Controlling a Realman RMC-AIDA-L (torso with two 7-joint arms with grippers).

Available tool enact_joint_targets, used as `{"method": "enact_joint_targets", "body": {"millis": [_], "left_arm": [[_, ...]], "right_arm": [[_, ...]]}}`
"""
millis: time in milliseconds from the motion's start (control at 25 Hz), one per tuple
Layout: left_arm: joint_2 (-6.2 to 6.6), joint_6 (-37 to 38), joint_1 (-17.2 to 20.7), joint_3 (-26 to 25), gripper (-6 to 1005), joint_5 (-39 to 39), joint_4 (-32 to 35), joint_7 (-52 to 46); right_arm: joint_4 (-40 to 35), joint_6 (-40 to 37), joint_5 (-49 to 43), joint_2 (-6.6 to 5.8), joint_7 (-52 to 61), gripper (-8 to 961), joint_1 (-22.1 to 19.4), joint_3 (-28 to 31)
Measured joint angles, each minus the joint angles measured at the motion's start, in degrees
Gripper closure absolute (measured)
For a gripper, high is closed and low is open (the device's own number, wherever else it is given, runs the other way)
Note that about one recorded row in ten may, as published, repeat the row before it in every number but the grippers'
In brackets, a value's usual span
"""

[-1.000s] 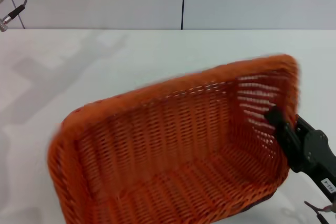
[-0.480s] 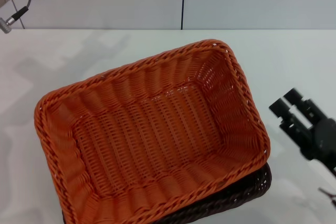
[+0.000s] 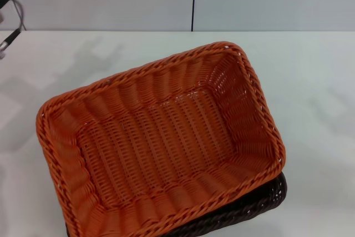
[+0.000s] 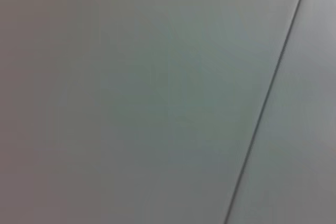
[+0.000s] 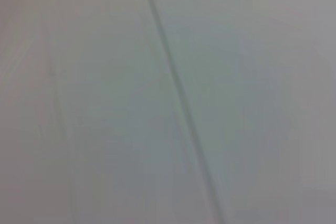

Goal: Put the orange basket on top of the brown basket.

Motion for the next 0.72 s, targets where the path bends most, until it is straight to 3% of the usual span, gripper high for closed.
{"method": "enact_joint_targets", "body": {"millis": [120, 240, 520, 680, 720], "left_arm": [[-0.56, -4.60, 2.54, -3.04, 198, -1.66, 0.78, 2.50], [-0.65, -7.82, 5.14, -3.52, 198, -6.21, 2.52, 6.47], [-0.93, -16.25, 11.32, -3.95, 198, -21.94, 9.97, 21.28], [-1.03, -18.60, 12.54, -5.79, 198, -27.04, 14.35, 26.62], [-0.98, -19.11, 12.93, -8.19, 198, -28.29, 16.82, 28.87]], "right_arm": [[-3.68, 7.35, 4.28, -1.28, 1.53, 234, 2.77, 1.26], [-4.77, 14.52, 10.04, -1.72, -1.95, 234, 4.39, 1.06], [-2.82, 26.87, 23.79, -1.29, -20.01, 234, 8.54, 0.93], [-0.04, 28.54, 29.51, -1.29, -27.47, 235, 9.85, 0.92], [0.83, 28.77, 30.91, -1.29, -29.93, 235, 10.19, 0.94]]}}
